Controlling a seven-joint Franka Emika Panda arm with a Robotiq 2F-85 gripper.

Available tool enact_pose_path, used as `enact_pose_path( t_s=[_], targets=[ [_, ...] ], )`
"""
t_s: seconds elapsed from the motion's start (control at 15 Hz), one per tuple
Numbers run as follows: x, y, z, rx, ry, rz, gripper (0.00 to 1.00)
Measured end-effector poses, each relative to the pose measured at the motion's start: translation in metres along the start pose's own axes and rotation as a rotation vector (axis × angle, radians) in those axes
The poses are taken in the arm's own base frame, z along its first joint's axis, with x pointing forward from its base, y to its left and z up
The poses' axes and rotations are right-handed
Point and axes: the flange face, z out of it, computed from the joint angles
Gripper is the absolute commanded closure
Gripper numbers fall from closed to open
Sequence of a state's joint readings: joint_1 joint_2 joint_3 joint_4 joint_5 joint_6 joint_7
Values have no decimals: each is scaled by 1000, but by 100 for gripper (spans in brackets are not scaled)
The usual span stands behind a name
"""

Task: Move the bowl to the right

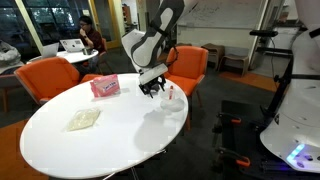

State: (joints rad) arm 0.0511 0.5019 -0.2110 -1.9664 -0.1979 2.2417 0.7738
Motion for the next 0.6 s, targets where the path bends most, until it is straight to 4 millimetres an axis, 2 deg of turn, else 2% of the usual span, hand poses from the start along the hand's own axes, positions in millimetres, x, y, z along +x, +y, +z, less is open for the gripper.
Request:
enact_pose_path(
  t_s=[0.2,0.4,0.6],
  targets=[
    [-13,7,-47,45,6,-88,0],
    [-25,26,-97,88,38,-158,0],
    [-38,45,-130,107,56,-190,0]
  ],
)
